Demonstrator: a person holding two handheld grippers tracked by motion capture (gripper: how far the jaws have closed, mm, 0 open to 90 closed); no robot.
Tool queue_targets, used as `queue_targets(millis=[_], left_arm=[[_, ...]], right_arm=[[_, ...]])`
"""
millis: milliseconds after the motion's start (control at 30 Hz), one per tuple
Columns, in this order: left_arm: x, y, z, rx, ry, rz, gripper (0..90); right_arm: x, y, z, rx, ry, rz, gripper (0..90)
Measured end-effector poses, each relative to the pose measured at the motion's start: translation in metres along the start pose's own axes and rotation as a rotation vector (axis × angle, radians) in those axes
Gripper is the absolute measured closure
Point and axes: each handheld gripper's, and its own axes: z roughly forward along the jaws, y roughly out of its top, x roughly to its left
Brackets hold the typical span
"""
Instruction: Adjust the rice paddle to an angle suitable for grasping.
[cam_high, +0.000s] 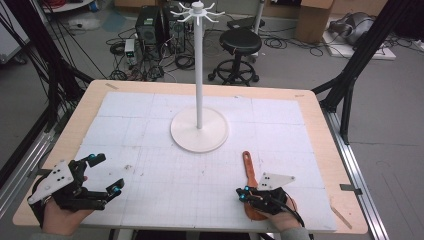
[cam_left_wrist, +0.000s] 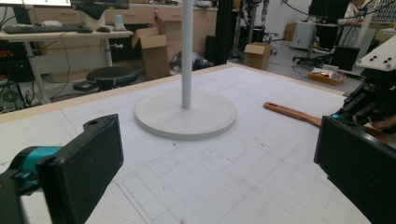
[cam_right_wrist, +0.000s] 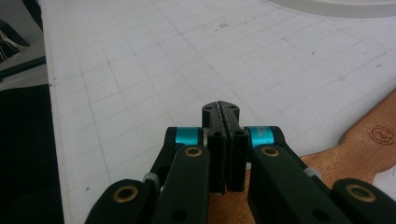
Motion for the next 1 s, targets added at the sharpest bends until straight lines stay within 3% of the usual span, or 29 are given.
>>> queue_targets(millis=[200, 400, 633, 1000], left_arm=[[0.0, -0.001, 0.0, 0.004, -0.001, 0.001, 1.8], [0.0, -0.001, 0.0, 0.007, -0.001, 0.0, 1.8], [0.001, -0.002, -0.001, 0.008, 0.002, -0.004, 1.8], [0.003, -0.002, 0.0, 0.012, 0.002, -0.017, 1.8]], right_arm=[[0.002, 0.002, 0.006, 0.063, 0.0, -0.018, 90.0], [0.001, 0.003, 0.008, 0.089, 0.011, -0.015, 90.0], [0.003, 0.006, 0.005, 0.125, -0.01, -0.044, 90.0], [-0.005, -0.006, -0.017, 0.142, -0.02, 0.015, 90.0]])
